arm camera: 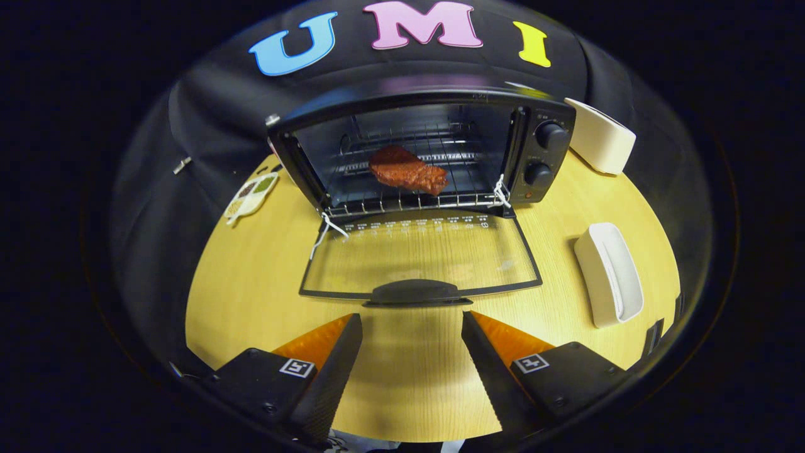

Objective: Open the toaster oven, put the food inside, and close the toaster oven door.

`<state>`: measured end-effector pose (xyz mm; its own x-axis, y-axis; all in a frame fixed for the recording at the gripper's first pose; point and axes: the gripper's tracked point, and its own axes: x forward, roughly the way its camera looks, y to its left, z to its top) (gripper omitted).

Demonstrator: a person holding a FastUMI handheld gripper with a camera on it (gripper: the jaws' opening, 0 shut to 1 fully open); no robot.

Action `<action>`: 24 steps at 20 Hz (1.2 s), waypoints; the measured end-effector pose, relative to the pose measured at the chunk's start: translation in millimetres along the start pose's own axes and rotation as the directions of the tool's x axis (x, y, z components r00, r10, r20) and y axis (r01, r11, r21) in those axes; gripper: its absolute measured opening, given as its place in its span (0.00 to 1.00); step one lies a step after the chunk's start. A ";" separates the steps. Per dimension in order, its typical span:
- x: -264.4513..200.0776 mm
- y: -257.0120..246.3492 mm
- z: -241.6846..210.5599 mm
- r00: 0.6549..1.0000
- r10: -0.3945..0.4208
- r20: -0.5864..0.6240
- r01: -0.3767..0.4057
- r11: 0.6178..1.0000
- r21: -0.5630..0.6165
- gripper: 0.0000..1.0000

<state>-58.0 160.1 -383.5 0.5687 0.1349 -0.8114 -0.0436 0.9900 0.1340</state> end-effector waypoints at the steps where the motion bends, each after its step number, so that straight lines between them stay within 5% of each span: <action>1: 5.0 -1.5 -2.0 1.000 -0.009 -0.013 0.009 1.000 -0.001 0.98; 14: 48.8 -2.6 -23.4 0.990 -0.074 -0.123 0.071 0.997 -0.027 1.00; 24: 50.8 -5.7 -13.2 0.990 -0.101 -0.098 0.098 0.995 -0.029 0.97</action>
<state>-39.8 161.8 -433.0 0.4868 0.0377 -0.8727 -0.0116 0.9993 0.0367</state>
